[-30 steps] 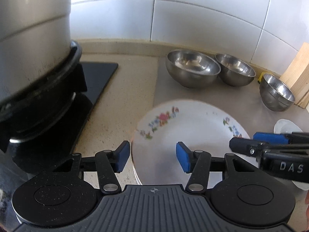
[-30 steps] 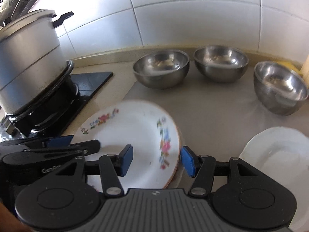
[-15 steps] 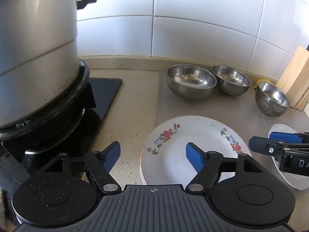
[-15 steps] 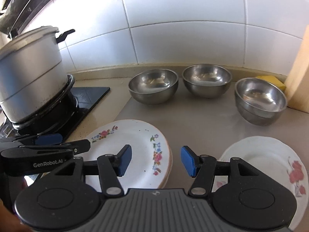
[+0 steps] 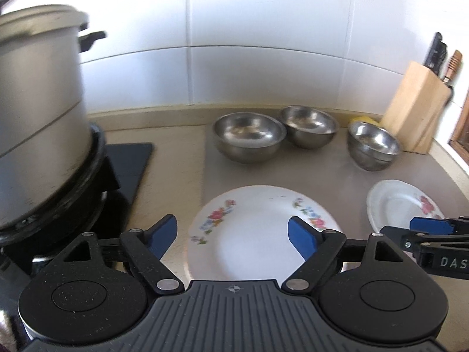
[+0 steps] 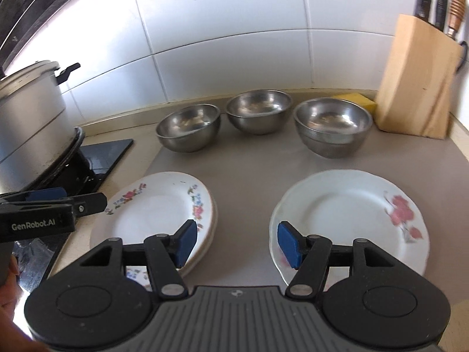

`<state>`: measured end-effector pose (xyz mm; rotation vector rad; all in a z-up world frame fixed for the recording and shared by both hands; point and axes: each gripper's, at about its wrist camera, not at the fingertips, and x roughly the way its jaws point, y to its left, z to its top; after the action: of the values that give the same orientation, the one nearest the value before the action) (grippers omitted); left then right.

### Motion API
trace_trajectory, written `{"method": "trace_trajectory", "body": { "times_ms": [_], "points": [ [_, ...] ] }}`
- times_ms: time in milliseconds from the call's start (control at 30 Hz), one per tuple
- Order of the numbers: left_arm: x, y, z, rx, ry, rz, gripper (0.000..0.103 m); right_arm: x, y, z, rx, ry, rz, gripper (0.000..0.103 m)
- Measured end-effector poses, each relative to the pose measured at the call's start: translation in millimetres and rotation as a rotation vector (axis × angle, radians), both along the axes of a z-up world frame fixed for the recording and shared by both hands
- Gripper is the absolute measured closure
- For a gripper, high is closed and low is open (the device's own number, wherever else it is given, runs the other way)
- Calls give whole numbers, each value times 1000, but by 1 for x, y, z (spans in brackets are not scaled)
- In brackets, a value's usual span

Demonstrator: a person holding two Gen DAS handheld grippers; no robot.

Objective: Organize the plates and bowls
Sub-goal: 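Lower the floral plate onto the smaller floral plate and open both grippers, then move both grippers to the rim of the pink-flower plate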

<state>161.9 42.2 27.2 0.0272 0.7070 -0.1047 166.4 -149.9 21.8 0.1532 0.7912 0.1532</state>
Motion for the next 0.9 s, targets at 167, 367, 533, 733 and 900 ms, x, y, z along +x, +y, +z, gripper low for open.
{"method": "trace_trajectory", "body": {
  "times_ms": [167, 367, 533, 733, 900],
  "points": [
    [-6, -24, 5, -7, -11, -79, 22, -18, -19, 3, -2, -7, -69, 63],
    [-13, -65, 10, 7, -24, -151, 21, -24, -52, 6, 6, -21, -137, 63],
    [-13, -106, 6, 33, -11, -173, 20, -29, -82, 11, -2, -39, -138, 62],
    [-13, -151, -2, 75, 21, -169, 20, -30, -126, 10, -1, -33, -146, 62],
    [-9, -177, -10, 102, 49, -144, 20, -23, -157, 6, 8, -15, -137, 62]
  ]
}}
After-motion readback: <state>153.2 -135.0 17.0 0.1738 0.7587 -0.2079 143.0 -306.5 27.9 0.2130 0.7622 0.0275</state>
